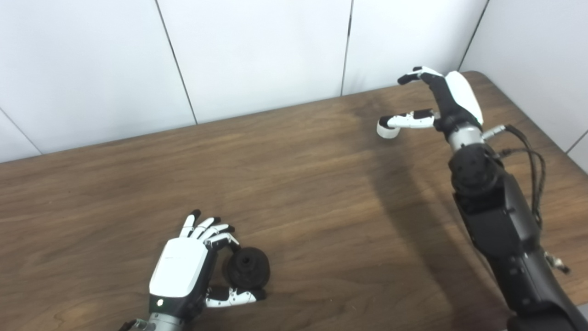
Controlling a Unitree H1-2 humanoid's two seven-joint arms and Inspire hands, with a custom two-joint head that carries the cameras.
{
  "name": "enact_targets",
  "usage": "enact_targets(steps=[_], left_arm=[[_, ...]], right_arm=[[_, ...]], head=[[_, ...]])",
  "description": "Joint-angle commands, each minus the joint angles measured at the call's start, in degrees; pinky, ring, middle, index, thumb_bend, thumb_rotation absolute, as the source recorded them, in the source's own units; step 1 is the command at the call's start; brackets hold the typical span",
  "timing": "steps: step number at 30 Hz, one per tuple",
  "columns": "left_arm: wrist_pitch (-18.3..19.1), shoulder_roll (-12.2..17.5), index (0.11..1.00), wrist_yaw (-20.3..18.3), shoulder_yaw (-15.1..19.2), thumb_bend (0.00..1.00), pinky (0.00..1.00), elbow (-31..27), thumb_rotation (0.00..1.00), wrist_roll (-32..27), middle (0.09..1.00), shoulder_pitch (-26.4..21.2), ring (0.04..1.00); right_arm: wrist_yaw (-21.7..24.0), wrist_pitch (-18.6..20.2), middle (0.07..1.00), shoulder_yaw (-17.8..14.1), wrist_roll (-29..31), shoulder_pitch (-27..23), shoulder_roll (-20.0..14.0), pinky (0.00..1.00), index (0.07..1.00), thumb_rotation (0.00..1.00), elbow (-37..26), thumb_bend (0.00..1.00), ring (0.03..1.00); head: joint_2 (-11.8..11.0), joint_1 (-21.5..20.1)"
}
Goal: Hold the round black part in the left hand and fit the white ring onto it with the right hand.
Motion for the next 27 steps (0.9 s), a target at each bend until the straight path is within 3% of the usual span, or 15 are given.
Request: enact_targets(steps=[1, 8, 15, 27], left_arm=[[0.16, 1.33, 0.484, -0.15, 0.62, 0.52, 1.00, 0.67, 0.05, 0.51, 0.764, 0.68, 0.868], [0.30, 1.25, 0.484, -0.95, 0.90, 0.52, 1.00, 0.36, 0.05, 0.62, 0.763, 0.80, 0.867], [0.06, 1.21, 0.484, -0.55, 1.03, 0.52, 1.00, 0.50, 0.05, 0.44, 0.762, 0.81, 0.866], [0.54, 0.87, 0.484, -0.96, 1.10, 0.52, 1.00, 0.11, 0.05, 0.61, 0.762, 0.90, 0.870]], right_arm=[[0.99, -0.03, 0.917, 0.56, -1.59, -3.64, -2.83, 0.96, 0.721, 0.31, 0.95, 0.89, 0.963], [4.78, 0.00, 0.969, 3.92, -4.87, -7.39, -5.37, 1.00, 0.755, 0.34, 7.47, 0.93, 1.000], [11.11, 0.03, 1.000, 4.98, -9.96, -9.92, -5.57, 1.00, 0.782, 0.34, 10.77, 0.92, 1.000], [15.07, 0.02, 1.000, 5.92, -14.65, -12.66, -5.26, 1.00, 0.774, 0.32, 15.32, 0.92, 1.000]], head=[[0.06, 0.00], [0.11, -0.11], [0.20, -0.19], [0.27, 0.04]])
